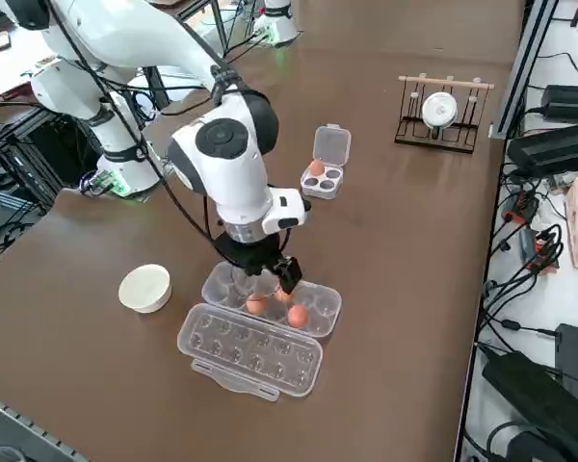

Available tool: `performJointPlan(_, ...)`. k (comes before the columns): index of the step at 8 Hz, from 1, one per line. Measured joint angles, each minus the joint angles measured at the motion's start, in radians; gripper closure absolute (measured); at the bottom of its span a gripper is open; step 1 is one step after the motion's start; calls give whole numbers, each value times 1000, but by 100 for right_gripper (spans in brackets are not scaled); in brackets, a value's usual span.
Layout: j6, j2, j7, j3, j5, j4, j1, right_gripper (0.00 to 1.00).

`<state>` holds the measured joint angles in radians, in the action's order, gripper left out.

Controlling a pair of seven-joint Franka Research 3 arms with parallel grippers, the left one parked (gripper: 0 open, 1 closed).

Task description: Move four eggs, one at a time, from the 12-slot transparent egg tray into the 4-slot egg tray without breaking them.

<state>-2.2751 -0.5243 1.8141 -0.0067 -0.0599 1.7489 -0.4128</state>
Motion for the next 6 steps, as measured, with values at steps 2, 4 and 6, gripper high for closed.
performJointPlan(2,-7,-43,0,4,0,-37,14,6)
performJointPlan(4,-9,-62,-1,6,0,-49,41,6)
performJointPlan(6,-9,-73,-1,5,0,-49,44,7)
